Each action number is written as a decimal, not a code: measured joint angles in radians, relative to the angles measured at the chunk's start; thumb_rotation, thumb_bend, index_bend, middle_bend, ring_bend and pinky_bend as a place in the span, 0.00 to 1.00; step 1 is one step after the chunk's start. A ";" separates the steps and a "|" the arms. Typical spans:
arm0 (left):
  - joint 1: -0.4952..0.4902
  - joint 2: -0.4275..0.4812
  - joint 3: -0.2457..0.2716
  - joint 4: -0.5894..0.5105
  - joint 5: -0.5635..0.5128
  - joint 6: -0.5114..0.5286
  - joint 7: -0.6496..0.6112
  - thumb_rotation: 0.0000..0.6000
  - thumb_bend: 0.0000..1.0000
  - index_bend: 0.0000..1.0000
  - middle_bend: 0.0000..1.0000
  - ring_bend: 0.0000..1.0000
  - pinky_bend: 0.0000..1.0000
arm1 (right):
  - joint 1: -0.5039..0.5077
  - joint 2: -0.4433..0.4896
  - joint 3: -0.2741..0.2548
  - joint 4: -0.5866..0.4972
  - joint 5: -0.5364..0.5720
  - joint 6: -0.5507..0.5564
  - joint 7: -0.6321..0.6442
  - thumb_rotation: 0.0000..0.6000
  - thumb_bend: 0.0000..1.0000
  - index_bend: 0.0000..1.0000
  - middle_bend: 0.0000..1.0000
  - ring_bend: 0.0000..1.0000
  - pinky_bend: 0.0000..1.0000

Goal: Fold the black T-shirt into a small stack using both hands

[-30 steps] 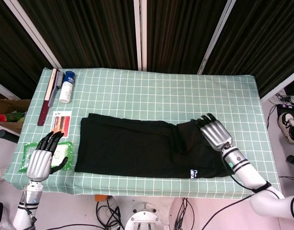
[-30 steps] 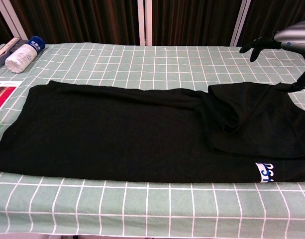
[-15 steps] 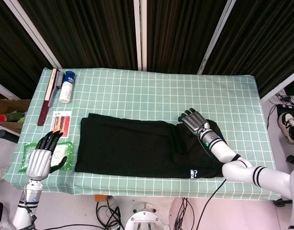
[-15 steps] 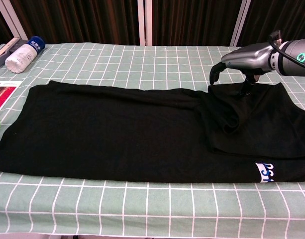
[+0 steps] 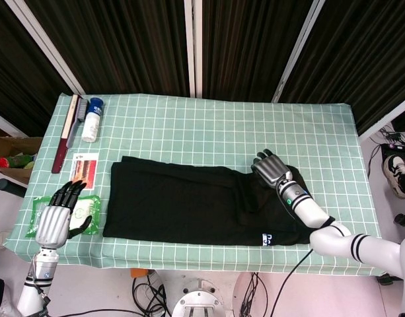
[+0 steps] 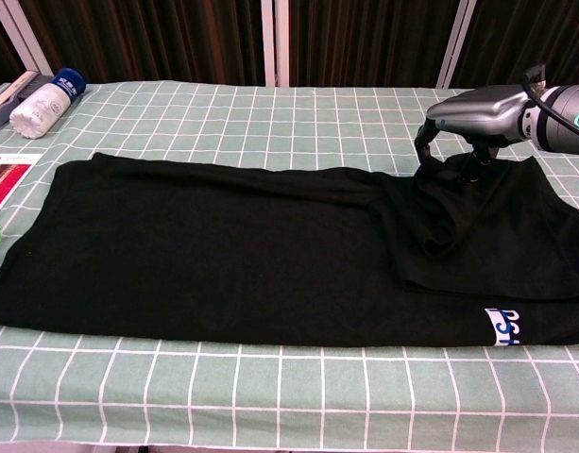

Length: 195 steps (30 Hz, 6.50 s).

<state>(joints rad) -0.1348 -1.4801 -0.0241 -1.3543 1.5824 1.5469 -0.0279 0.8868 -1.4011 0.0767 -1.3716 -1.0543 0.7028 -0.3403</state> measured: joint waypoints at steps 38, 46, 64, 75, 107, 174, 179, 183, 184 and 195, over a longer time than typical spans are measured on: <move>-0.012 0.010 0.015 -0.047 0.032 -0.012 0.049 1.00 0.27 0.11 0.09 0.06 0.17 | -0.335 0.030 -0.222 0.228 -0.573 0.388 0.386 1.00 0.46 0.19 0.24 0.13 0.12; -0.015 0.027 0.012 -0.055 0.033 -0.011 0.050 1.00 0.27 0.11 0.09 0.06 0.17 | -0.369 0.123 -0.232 0.145 -0.583 0.423 0.353 1.00 0.46 0.04 0.27 0.14 0.16; -0.019 0.031 0.006 -0.068 0.020 -0.022 0.066 1.00 0.27 0.11 0.09 0.06 0.17 | -0.329 0.076 -0.205 0.104 -0.645 0.374 0.379 1.00 0.53 0.09 0.33 0.22 0.22; -0.029 0.026 0.006 -0.053 0.010 -0.049 0.063 1.00 0.27 0.11 0.09 0.06 0.17 | -0.410 0.102 -0.302 0.050 -0.729 0.456 0.379 1.00 0.54 0.11 0.33 0.26 0.23; -0.331 -0.124 0.004 0.532 0.030 -0.385 -0.053 1.00 0.16 0.14 0.12 0.09 0.21 | -0.442 0.325 -0.046 -0.174 -0.598 0.666 0.374 1.00 0.50 0.11 0.29 0.25 0.24; -0.353 -0.122 -0.027 0.601 -0.092 -0.332 -0.225 1.00 0.59 0.54 0.18 0.09 0.18 | -0.508 0.221 -0.015 -0.043 -0.620 0.724 0.477 1.00 0.49 0.11 0.26 0.25 0.24; -0.338 -0.088 -0.057 0.649 -0.150 -0.376 -0.205 1.00 0.59 0.54 0.18 0.09 0.18 | -0.509 0.213 -0.015 -0.032 -0.621 0.729 0.485 1.00 0.49 0.11 0.26 0.25 0.24; -0.328 -0.064 -0.070 0.643 -0.168 -0.381 -0.179 1.00 0.59 0.54 0.18 0.09 0.18 | -0.513 0.211 -0.016 -0.024 -0.621 0.735 0.494 1.00 0.49 0.11 0.26 0.25 0.23; -0.327 -0.061 -0.072 0.637 -0.170 -0.380 -0.172 1.00 0.59 0.54 0.18 0.09 0.18 | -0.514 0.210 -0.016 -0.022 -0.622 0.738 0.497 1.00 0.49 0.11 0.26 0.25 0.24; -0.338 0.027 -0.090 0.344 -0.131 -0.306 -0.137 1.00 0.59 0.54 0.18 0.09 0.18 | -0.536 0.214 -0.015 0.003 -0.617 0.772 0.524 1.00 0.49 0.11 0.26 0.25 0.24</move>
<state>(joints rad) -0.4729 -1.4531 -0.1140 -1.0106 1.4513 1.2406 -0.1646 0.3511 -1.1869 0.0617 -1.3689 -1.6708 1.4748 0.1832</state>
